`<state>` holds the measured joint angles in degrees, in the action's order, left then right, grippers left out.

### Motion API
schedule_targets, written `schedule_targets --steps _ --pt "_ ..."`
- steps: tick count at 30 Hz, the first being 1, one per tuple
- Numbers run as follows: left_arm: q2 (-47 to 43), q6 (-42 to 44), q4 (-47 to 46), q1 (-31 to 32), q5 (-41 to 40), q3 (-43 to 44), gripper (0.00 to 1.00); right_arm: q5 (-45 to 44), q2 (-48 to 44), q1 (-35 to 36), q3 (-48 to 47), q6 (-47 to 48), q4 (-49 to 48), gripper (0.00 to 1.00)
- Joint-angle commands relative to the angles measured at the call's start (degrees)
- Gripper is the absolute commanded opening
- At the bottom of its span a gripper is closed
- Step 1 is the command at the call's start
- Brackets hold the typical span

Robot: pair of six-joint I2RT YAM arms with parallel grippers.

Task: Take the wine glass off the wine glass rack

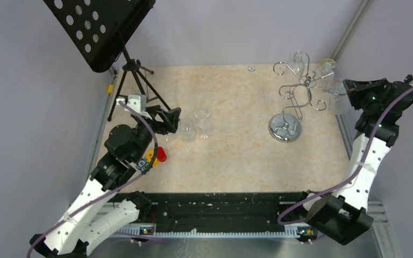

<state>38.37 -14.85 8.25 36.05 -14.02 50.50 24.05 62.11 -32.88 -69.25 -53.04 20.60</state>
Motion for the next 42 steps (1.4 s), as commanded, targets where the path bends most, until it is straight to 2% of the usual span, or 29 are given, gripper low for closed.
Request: schedule_targets --steps 1,6,17,26,32,42 --pt "-0.74 0.61 -0.78 0.09 -0.47 -0.13 0.80 -1.28 -4.09 0.27 -1.15 -3.61 -1.39 0.00" --pt "-0.73 0.70 -1.03 0.15 -0.62 0.01 0.80 -5.10 -6.21 0.28 -2.41 -4.84 -1.12 0.00" --pt "-1.05 0.70 -0.91 0.11 -0.59 0.04 0.80 -7.49 -6.49 0.28 -2.95 -5.01 2.67 0.00" --pt "-1.13 1.13 -0.93 0.07 -1.14 0.43 0.80 -1.57 -7.64 0.28 -5.19 -8.52 6.09 0.00" --pt "-1.25 1.23 -0.96 0.15 -1.14 0.39 0.80 0.48 -8.15 0.28 -3.50 -10.29 5.21 0.00" --pt "-1.21 1.10 -1.03 0.08 -0.91 0.43 0.80 4.31 -6.37 0.27 0.03 -12.17 -3.39 0.00"
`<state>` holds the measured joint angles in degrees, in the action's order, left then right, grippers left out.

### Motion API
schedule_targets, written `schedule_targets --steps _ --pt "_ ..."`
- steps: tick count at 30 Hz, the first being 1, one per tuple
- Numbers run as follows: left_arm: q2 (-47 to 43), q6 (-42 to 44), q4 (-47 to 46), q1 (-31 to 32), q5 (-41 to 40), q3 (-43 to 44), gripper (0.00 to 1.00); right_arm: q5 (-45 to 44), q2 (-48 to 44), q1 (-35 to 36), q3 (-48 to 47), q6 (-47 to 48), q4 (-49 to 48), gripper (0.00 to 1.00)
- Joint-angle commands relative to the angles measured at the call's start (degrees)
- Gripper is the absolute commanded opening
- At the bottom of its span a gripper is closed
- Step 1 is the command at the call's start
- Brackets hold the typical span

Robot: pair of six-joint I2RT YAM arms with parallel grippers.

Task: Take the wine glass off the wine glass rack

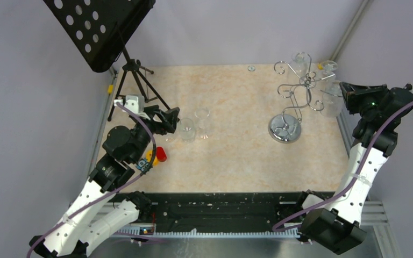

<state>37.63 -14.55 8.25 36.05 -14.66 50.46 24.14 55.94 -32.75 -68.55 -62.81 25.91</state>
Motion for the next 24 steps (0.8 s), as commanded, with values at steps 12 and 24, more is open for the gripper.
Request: schedule_targets --steps 12,24 --pt "-0.13 0.40 -1.48 0.08 0.35 0.39 0.80 2.81 3.57 0.15 -0.57 -5.11 -15.48 0.00" --pt "-0.04 0.48 -1.46 0.13 0.09 0.36 0.80 0.23 7.19 0.15 -0.47 -6.63 -19.51 0.00"
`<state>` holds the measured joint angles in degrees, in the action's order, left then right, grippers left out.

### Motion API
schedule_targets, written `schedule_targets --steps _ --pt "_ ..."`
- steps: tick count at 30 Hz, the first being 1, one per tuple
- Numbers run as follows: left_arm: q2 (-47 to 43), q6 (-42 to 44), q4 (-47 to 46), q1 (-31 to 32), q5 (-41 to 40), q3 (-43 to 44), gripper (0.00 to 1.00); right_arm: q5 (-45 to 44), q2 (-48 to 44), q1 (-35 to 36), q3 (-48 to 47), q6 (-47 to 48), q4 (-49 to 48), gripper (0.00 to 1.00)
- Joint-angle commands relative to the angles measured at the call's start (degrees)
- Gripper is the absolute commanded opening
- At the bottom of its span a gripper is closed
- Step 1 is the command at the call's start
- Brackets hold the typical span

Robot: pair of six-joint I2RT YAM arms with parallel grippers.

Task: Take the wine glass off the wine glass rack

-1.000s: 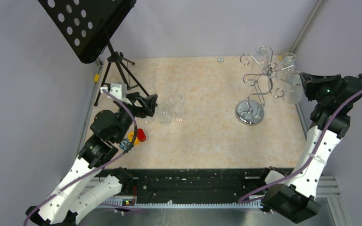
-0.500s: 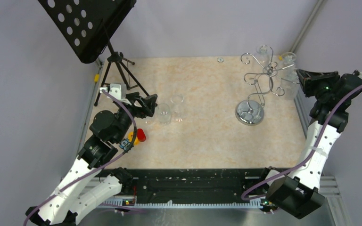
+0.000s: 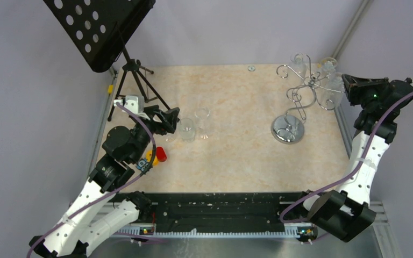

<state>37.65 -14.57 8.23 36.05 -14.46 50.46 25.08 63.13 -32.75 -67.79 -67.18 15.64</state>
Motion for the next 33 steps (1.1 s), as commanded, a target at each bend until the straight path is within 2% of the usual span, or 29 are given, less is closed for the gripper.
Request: schedule_targets --steps 1,6,12,23,33 --pt "0.06 0.51 -1.46 0.10 -0.06 0.35 0.80 -0.38 0.25 0.10 -1.21 -2.72 -9.37 0.00" --pt "0.37 0.51 -1.55 0.08 -0.11 0.36 0.80 2.25 1.60 0.24 0.11 -6.43 -10.70 0.00" --pt "0.64 0.51 -1.55 0.07 -0.22 0.27 0.80 1.12 2.04 0.66 1.54 -7.70 -12.68 0.00" --pt "0.92 0.59 -1.51 0.10 -0.33 0.31 0.80 -12.97 -0.84 2.36 3.95 -8.03 -14.09 0.00" --pt "0.73 0.59 -1.46 0.14 -0.31 0.17 0.80 -18.65 -1.16 3.14 1.96 -5.11 -12.33 0.00"
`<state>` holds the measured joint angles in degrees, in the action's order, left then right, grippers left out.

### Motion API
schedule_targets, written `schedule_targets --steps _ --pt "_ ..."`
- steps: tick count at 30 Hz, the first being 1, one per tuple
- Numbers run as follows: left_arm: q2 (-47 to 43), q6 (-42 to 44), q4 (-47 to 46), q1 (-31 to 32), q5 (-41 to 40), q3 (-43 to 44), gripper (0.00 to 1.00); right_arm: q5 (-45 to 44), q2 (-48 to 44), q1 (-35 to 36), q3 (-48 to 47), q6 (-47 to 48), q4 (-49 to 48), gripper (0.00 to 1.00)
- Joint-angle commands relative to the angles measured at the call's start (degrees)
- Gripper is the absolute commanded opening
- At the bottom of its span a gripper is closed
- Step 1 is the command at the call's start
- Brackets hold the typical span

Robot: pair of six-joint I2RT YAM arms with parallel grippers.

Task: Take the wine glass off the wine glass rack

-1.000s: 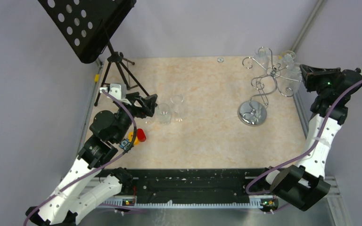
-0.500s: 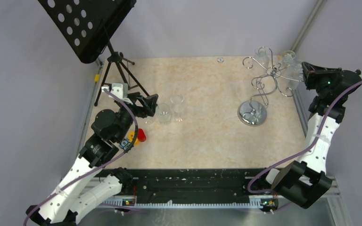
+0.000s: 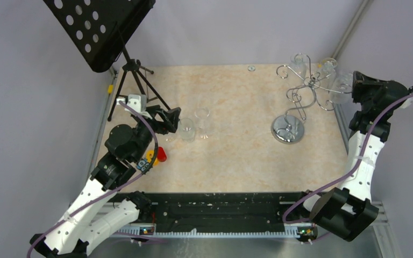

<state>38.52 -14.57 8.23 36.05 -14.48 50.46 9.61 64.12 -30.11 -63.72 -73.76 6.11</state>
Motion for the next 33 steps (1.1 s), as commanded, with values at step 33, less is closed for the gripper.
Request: schedule_targets --steps 33 --pt "3.77 -3.72 4.56 0.13 4.95 6.32 0.94 -12.39 -19.33 0.61 -16.49 16.58 26.99 0.00"
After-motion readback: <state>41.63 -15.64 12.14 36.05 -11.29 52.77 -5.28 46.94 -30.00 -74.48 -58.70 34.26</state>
